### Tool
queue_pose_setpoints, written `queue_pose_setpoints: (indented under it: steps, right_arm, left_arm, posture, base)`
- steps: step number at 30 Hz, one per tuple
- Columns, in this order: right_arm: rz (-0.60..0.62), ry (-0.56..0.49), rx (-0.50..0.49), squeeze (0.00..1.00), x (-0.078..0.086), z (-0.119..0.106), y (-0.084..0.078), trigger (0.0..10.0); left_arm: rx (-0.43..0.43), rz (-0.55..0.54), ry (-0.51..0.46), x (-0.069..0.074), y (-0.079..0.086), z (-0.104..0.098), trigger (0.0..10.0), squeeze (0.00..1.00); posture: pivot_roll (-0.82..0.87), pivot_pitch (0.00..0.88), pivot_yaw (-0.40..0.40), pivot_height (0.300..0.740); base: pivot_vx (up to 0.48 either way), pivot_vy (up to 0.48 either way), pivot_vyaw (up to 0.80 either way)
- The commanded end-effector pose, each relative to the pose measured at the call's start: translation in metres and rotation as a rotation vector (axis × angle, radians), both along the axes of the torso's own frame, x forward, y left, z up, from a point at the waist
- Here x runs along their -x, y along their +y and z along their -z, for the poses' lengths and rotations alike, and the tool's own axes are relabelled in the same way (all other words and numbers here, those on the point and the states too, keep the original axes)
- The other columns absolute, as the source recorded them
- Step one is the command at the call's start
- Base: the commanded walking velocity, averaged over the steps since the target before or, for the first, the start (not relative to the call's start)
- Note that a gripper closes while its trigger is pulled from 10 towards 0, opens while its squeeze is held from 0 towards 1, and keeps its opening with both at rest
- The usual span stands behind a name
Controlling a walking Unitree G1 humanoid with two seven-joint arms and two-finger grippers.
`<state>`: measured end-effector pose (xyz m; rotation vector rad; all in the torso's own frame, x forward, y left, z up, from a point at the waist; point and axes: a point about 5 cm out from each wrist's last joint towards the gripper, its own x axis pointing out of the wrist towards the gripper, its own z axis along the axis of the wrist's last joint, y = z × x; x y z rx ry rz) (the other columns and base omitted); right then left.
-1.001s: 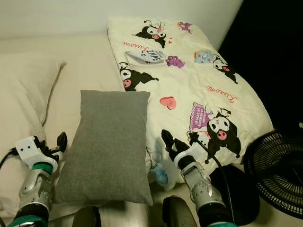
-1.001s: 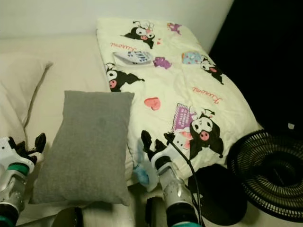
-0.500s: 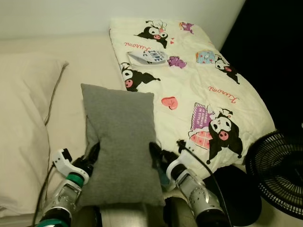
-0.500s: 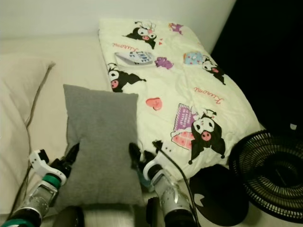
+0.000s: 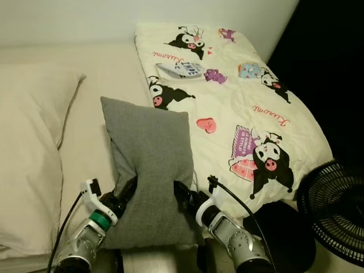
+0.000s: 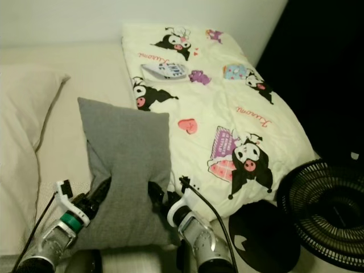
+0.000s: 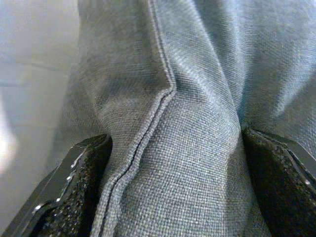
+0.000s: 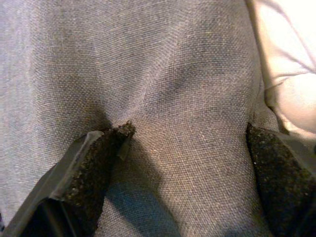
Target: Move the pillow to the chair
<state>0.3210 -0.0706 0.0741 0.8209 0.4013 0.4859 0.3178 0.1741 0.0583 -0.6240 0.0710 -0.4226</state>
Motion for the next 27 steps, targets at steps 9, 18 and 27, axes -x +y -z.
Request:
queue_pose_setpoints:
  steps: [9,18,27]
  right_arm:
    - [-0.076,-0.034,-0.100,0.00,0.011,-0.003,0.021,0.0]
    - [-0.073,-0.063,-0.119,0.00,0.012,-0.008,0.021,0.0]
    - [-0.039,-0.132,-0.139,0.00,0.014,-0.021,0.023,0.0]
  left_arm:
    - [-0.183,0.015,0.044,0.023,-0.031,0.018,0.0,0.00]
    - [-0.095,-0.150,0.005,0.031,-0.033,0.010,0.0,0.00]
    - [-0.102,-0.216,-0.057,0.026,-0.045,-0.013,0.0,0.00]
  posture:
    - [0.04,0.092,-0.072,0.596]
    - [0.04,0.065,-0.070,0.596]
    - [0.04,0.067,-0.075,0.596]
  base:
    - [0.000,0.000,0.00]
    - [0.000,0.000,0.00]
    - [0.000,0.000,0.00]
